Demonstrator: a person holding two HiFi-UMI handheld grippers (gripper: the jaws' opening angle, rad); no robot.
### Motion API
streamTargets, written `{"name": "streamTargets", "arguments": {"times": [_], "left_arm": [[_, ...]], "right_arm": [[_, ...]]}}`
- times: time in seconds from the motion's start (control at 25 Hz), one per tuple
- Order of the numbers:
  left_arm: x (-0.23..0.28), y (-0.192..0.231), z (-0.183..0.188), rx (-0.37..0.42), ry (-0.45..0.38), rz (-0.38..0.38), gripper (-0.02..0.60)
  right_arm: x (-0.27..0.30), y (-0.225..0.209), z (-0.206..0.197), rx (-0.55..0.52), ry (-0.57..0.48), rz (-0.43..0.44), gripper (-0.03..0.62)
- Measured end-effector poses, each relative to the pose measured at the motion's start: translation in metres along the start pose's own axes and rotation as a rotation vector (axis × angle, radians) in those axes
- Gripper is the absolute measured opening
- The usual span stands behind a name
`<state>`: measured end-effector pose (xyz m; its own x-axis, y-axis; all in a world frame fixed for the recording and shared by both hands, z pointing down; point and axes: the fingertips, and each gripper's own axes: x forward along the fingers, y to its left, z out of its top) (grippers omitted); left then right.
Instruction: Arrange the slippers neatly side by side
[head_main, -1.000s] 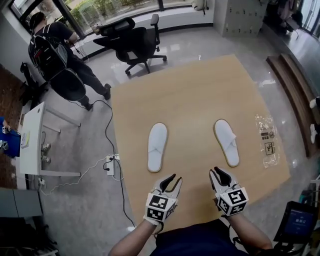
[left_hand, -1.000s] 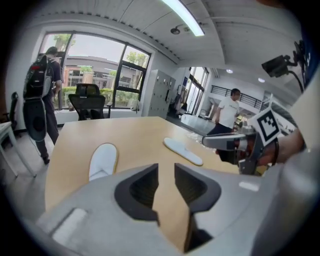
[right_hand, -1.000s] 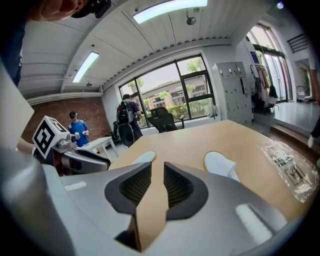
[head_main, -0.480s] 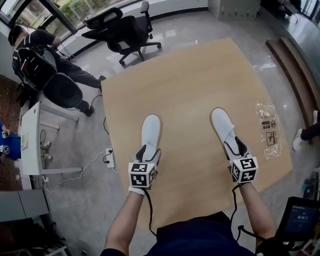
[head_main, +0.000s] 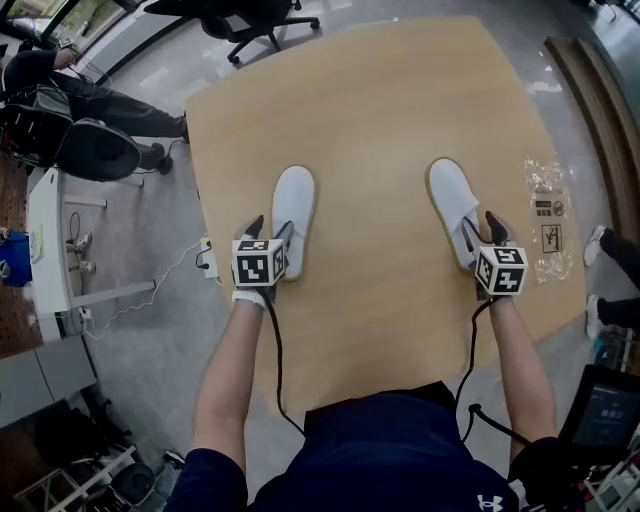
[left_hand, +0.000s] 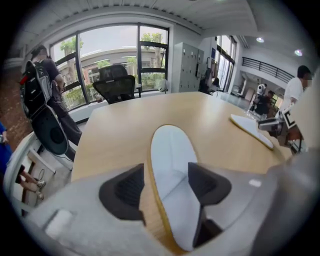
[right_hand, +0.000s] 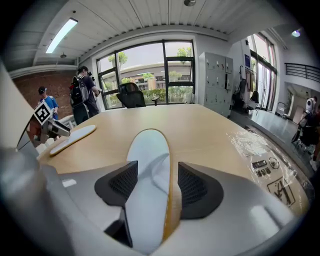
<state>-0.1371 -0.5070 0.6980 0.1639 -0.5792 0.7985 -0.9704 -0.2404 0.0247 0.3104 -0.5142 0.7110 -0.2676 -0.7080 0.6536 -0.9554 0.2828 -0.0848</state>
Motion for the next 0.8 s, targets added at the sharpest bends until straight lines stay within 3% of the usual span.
{"name": "streamTargets", "arguments": {"times": [0.44,0.8], "left_arm": [[0.013,-0.007,-0.008,0.003,0.047,-0.027,0.193],[0.009,-0.023,-0.016,-0.036,0.062,-0.034,0.189]], "right_arm": [[0.017,0.012,-0.015,-0.002,0.06,0.012,0.245],[0.015,0.017,-0.016,-0.009,0.077,0.021,0.232]]}}
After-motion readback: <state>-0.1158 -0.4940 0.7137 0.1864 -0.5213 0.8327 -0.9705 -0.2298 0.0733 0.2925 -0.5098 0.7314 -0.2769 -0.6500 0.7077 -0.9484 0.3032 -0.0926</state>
